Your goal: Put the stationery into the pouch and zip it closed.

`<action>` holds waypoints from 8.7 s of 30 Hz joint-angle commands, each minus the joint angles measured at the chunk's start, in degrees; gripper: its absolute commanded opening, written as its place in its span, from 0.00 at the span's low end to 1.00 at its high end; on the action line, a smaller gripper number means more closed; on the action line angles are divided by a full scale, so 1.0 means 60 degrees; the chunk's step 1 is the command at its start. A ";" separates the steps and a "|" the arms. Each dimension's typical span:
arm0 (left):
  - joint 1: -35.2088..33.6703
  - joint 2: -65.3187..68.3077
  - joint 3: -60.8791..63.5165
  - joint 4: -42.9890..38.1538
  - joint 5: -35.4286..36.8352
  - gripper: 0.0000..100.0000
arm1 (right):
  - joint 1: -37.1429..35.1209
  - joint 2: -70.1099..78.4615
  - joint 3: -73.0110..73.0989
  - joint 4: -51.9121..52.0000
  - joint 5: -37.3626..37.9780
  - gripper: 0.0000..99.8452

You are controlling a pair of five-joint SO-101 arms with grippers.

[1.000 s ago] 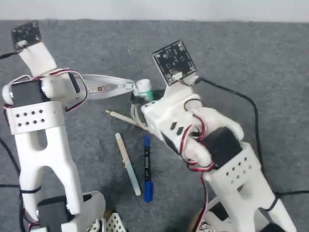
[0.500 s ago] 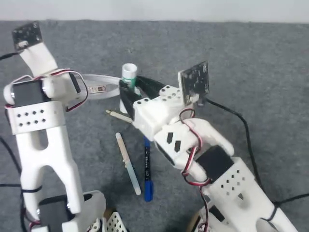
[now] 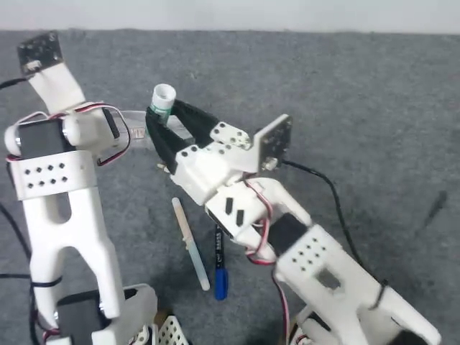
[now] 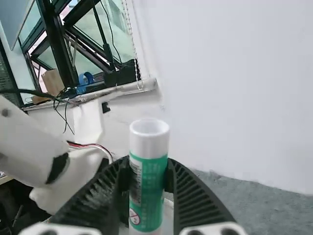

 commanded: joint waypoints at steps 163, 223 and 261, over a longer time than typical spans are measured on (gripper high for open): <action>-0.2564 -0.0703 0.0300 -0.0571 0.0147 0.01 | -0.0037 0.9956 -0.9758 1.5480 -0.1524 0.01; 0.0000 -0.0615 -0.0462 0.0440 0.0132 0.01 | -0.0110 -0.3509 -0.5670 1.3326 -0.1568 0.01; -0.0044 -0.0615 -0.0462 0.0484 0.0132 0.01 | 0.1810 -0.3919 -0.1011 0.5179 -0.1495 0.01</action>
